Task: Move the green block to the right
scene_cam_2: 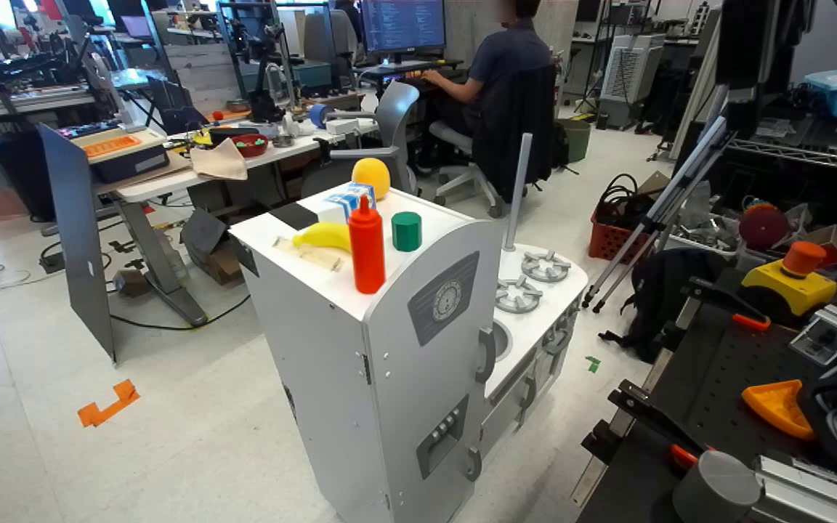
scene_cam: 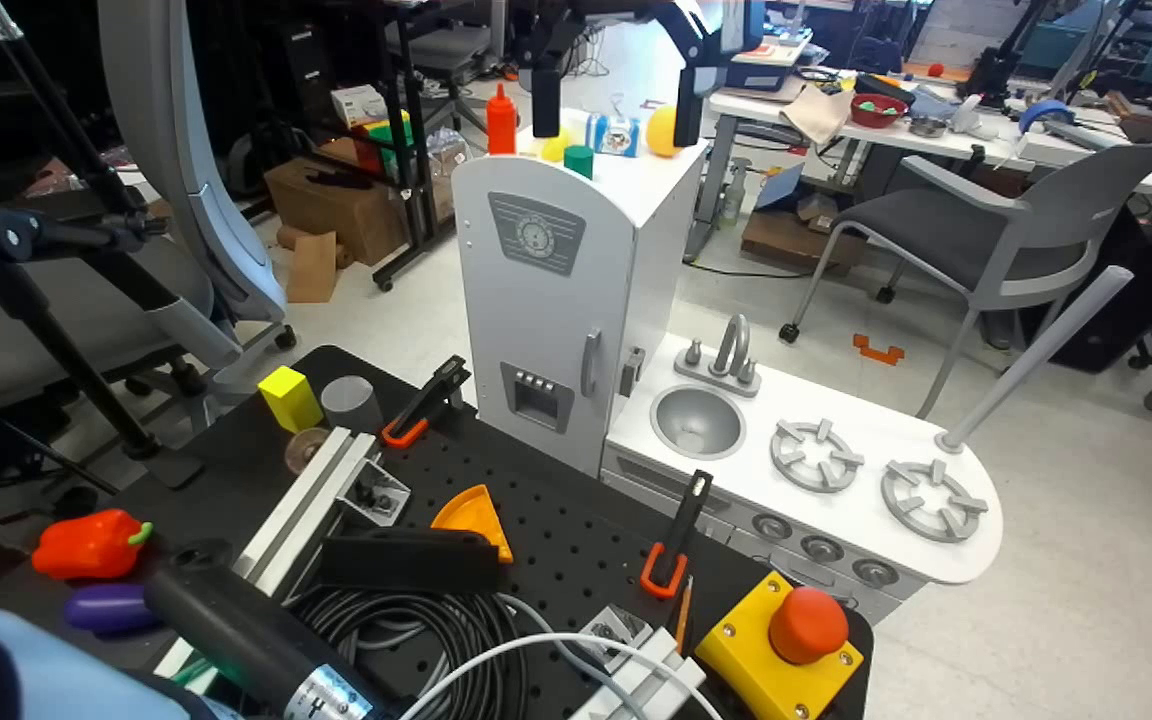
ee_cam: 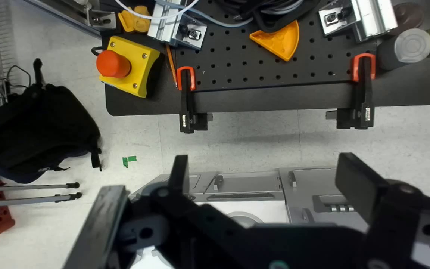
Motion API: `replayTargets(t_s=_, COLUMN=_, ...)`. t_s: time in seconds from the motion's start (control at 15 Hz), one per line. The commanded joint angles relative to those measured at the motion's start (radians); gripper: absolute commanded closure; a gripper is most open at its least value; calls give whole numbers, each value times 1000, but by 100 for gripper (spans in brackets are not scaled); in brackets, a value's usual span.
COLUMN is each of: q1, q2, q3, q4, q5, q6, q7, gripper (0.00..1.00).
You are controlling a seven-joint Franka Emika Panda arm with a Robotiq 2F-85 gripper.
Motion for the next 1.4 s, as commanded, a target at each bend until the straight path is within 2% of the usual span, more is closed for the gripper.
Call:
replayTargets(t_s=0.0, q1=14, q2=1, q3=-13, q4=1, q5=-3, q6=-2, q7=3, gripper=0)
replayTargets(t_s=0.4, q1=9, q2=7, q3=-31, q4=5, q5=24, q6=4, q7=-11, gripper=0)
replayTargets(t_s=0.67, q1=7, q2=90, q3=-57, q4=55, q5=113, q6=58, q7=12, gripper=0)
replayTargets(t_s=1.07, q1=24, q2=347, q3=-53, q4=257, q5=356, q6=175, q7=112, gripper=0)
replayTargets(t_s=1.33, q1=50, q2=519, q3=-47, q4=423, q5=419, q6=235, q7=213, gripper=0)
